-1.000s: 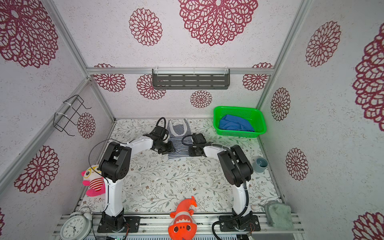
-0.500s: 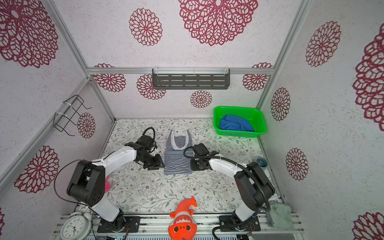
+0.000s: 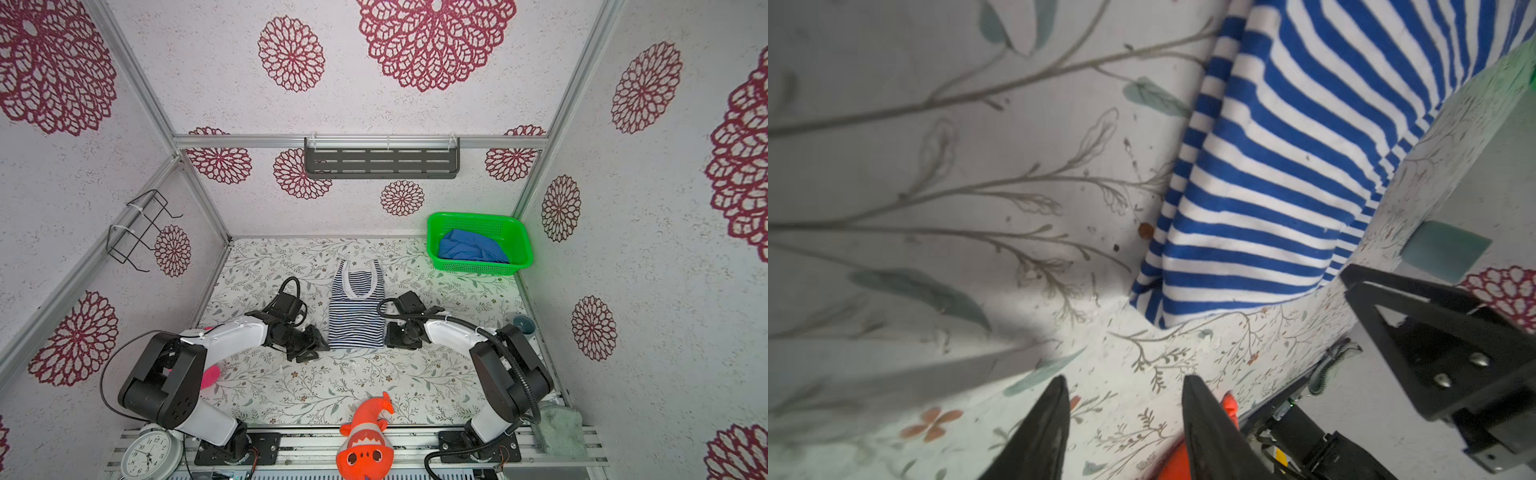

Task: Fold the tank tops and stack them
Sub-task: 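Move both grippers to the near edge of the folded tank top and grasp, then lift the near edge with both grippers and fold it away from the robot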

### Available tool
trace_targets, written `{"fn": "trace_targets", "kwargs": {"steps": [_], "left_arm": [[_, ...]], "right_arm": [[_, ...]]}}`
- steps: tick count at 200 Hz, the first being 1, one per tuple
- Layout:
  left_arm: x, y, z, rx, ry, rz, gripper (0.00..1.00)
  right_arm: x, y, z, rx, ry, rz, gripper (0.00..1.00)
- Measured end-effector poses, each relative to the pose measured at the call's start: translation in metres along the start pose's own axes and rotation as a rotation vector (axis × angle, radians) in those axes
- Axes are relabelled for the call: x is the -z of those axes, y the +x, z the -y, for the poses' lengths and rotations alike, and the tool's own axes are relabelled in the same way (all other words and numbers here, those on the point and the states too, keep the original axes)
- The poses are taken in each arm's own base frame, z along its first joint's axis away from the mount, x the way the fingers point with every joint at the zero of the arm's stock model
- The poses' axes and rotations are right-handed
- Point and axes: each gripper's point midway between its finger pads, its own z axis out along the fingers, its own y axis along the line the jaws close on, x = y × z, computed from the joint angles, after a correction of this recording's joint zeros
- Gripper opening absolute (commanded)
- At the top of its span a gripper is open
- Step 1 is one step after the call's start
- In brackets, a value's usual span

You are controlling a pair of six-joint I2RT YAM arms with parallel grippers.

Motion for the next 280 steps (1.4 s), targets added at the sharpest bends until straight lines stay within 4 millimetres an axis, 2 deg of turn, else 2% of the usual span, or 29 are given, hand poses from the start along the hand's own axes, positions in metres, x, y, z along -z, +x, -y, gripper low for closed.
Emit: {"fn": "trace_targets", "kwargs": {"steps": [26,47,90,140,190,208,228,254,275,280], "left_arm": [[-0.006,-0.002,0.008,0.041,0.052,0.019,0.53],[-0.011,-0.003,0.005,0.075,0.064,0.025,0.55],[-0.017,-0.012,0.016,0.089,0.119,0.042,0.55],[-0.020,-0.014,0.013,0.099,0.110,0.052,0.40],[-0.023,-0.015,0.011,0.100,0.101,0.051,0.31],[-0.024,-0.015,0.011,0.097,0.102,0.047,0.25],[-0.027,-0.015,0.011,0.089,0.094,0.044,0.16],[-0.028,-0.013,0.008,0.083,0.075,0.043,0.00],[-0.028,-0.013,0.009,0.062,0.060,0.043,0.00],[-0.027,-0.012,0.009,0.054,0.055,0.043,0.00]], "right_arm": [[-0.004,0.003,-0.005,-0.042,-0.049,0.001,0.48],[-0.009,0.004,-0.008,-0.070,-0.088,0.007,0.48],[-0.013,0.007,-0.014,-0.101,-0.139,0.014,0.47],[-0.015,0.006,-0.016,-0.121,-0.161,0.031,0.43],[-0.017,0.007,-0.017,-0.135,-0.165,0.034,0.38],[-0.017,0.008,-0.018,-0.132,-0.168,0.033,0.36],[-0.019,0.010,-0.019,-0.135,-0.168,0.028,0.29],[-0.021,0.012,-0.018,-0.141,-0.159,0.019,0.13],[-0.020,0.013,-0.016,-0.139,-0.145,0.012,0.00],[-0.020,0.013,-0.017,-0.128,-0.143,0.010,0.00]]}}
